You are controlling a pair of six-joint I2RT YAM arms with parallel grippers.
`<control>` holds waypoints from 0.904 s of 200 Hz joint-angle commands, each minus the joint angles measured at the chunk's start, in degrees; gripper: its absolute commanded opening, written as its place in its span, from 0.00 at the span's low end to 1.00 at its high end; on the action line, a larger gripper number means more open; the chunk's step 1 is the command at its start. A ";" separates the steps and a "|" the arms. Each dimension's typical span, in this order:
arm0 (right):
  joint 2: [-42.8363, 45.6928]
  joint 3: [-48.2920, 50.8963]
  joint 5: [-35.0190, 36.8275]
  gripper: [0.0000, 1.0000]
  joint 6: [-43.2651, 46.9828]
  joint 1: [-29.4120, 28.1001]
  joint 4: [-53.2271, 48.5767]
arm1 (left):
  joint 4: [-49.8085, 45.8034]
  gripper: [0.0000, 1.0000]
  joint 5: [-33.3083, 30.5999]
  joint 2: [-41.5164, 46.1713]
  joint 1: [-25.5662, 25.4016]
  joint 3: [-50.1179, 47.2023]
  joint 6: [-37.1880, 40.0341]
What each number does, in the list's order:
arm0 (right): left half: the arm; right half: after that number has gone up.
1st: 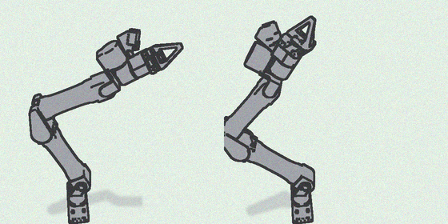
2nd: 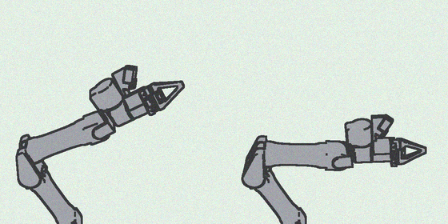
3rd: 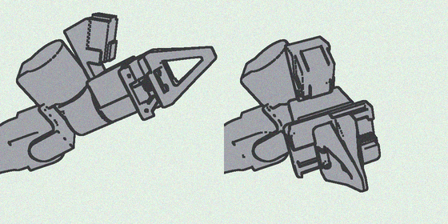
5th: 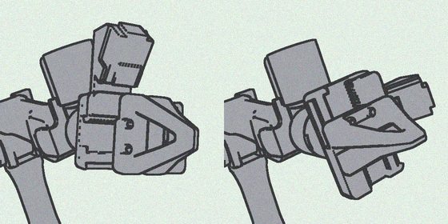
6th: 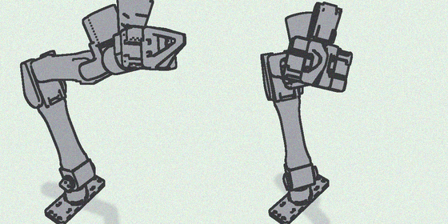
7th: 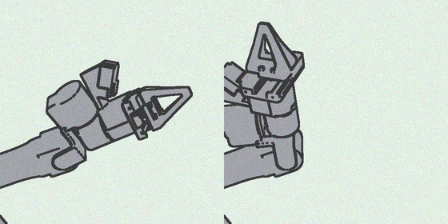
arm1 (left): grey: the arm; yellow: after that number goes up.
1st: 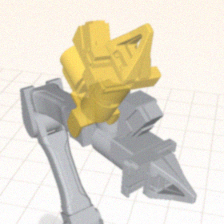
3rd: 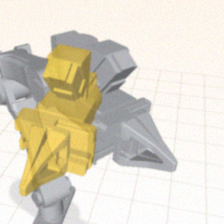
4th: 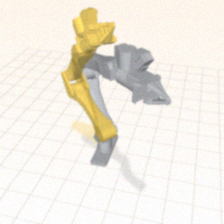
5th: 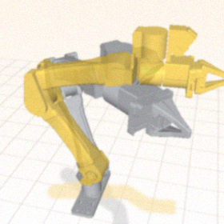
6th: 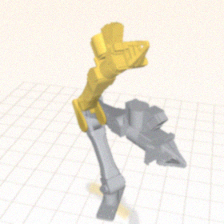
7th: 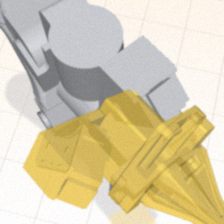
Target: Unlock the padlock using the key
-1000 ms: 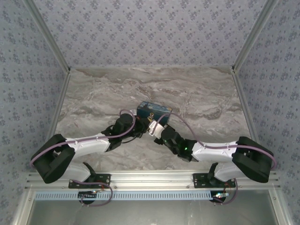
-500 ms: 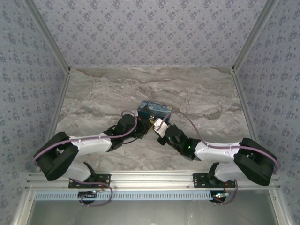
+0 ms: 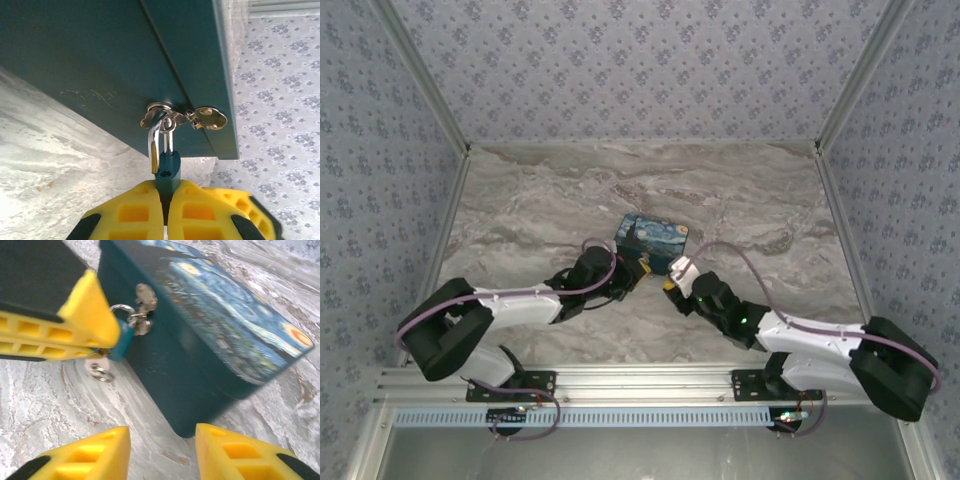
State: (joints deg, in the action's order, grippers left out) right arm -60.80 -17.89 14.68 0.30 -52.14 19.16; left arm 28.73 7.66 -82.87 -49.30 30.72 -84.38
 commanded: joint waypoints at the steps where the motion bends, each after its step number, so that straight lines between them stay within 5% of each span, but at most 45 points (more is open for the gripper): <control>1: 3.84 1.40 -4.74 0.43 -5.46 3.71 -4.38 | -0.47 0.00 -0.70 -1.55 -0.35 0.46 2.61; 46: 7.17 0.77 -10.86 0.46 -12.65 11.03 -10.47 | -2.36 0.00 -2.69 -5.21 -1.58 -0.05 5.22; 89: 7.65 5.13 -15.10 0.46 -9.26 10.33 -1.24 | 2.08 0.00 -1.39 -8.69 -2.43 0.31 2.23; 181: 2.06 4.29 13.08 0.44 8.70 -10.58 2.05 | -1.96 0.00 2.44 -8.14 -2.61 4.58 -3.48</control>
State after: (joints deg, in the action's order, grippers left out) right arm -55.05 -11.51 18.11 3.73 -59.35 18.96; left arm 28.60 8.34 -90.59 -51.51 32.80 -85.65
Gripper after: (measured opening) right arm 0.446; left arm 0.074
